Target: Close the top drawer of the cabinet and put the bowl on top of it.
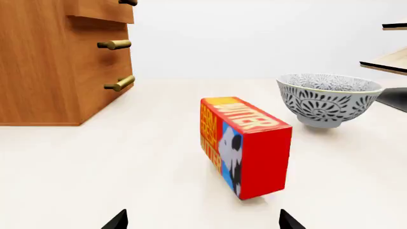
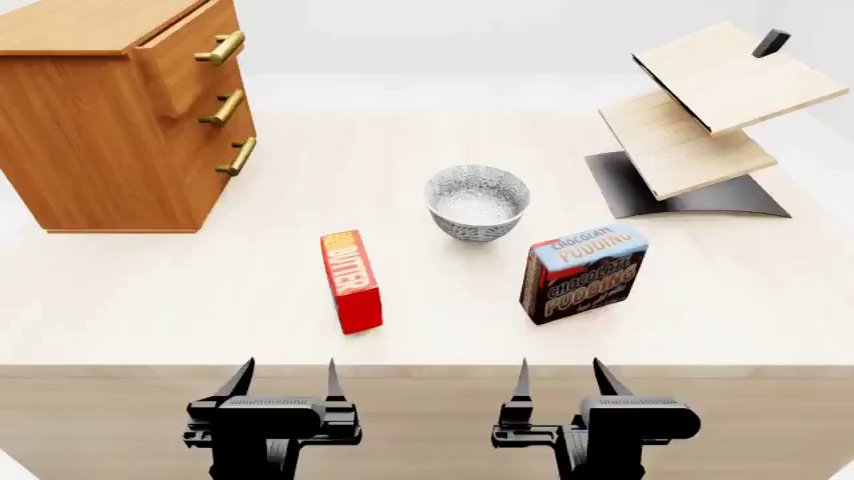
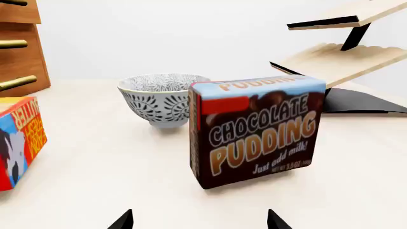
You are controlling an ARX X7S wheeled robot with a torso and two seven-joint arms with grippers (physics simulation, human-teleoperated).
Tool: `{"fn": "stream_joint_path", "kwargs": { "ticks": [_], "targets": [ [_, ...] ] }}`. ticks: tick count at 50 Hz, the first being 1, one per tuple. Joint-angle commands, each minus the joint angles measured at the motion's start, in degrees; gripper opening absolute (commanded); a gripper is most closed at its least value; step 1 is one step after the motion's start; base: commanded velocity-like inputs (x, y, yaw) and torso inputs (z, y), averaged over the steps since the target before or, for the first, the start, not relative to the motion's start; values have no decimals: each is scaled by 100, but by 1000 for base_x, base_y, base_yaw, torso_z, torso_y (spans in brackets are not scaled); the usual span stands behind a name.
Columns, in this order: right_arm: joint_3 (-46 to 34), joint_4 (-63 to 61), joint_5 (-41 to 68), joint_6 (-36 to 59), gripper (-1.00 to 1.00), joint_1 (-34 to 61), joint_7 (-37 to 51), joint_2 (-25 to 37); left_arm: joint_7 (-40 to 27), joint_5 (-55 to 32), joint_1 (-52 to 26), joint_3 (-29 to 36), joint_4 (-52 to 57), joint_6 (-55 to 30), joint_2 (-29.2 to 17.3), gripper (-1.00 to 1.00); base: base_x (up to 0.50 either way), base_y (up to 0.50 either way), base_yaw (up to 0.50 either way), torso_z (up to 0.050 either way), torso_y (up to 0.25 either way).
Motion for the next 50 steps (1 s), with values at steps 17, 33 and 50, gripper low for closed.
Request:
{"fn": "stream_joint_path", "kwargs": {
  "ticks": [17,33,50],
  "targets": [
    [-285,-368,452,179,100,17,368,340,-392,-316,15,366,170,-63,-324,100,0,0,0,0,0],
    [641,-5258,1605,1972,100,-344,794,997,-884,-319,865,-229,5114,-1018,-832,100,0,0,0,0,0],
    [206,-5922,3014,992,100,-518,3086,3294,-1070,2,1313,-306,5036,135,-1011,100,0,29,0,0,0]
  ]
}}
